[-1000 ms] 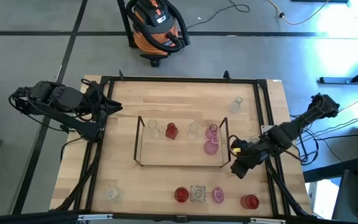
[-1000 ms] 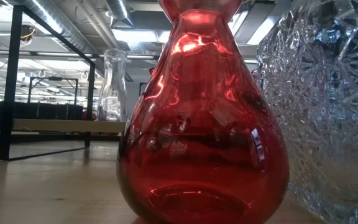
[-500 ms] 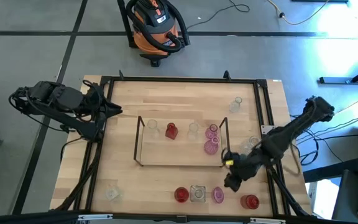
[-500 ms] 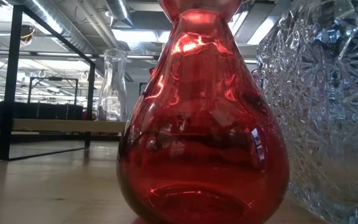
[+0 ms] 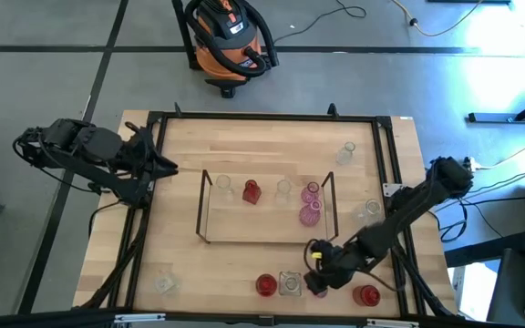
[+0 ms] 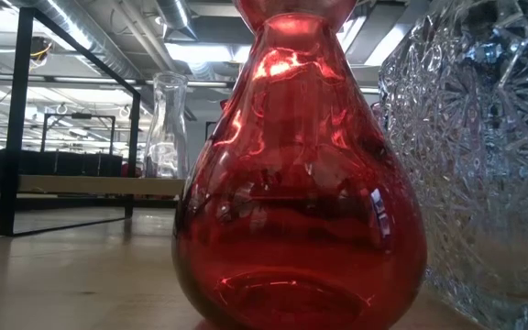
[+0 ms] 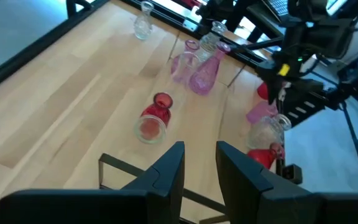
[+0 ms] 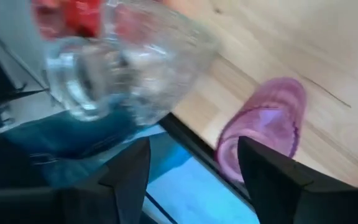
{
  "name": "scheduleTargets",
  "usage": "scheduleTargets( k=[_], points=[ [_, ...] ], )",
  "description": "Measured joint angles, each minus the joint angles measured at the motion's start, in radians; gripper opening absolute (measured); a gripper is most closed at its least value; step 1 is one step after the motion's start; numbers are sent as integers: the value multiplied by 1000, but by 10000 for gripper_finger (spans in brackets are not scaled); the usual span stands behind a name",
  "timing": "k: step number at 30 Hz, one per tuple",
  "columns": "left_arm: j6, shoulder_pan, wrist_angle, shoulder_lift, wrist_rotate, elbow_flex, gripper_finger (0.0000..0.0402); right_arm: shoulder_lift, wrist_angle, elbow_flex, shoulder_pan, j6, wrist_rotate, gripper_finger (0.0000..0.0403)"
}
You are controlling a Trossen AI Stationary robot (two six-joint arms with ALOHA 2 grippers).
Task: Sort vases onto shelf
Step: Put the purple flower vase on the shelf aligned with the other purple flower vase
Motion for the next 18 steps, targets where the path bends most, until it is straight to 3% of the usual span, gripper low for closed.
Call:
scheduleTargets(
  k=[18],
  points=[
    [15,0,2,0,33,0,85,-2,48,1,3,9,58,214]
  ],
)
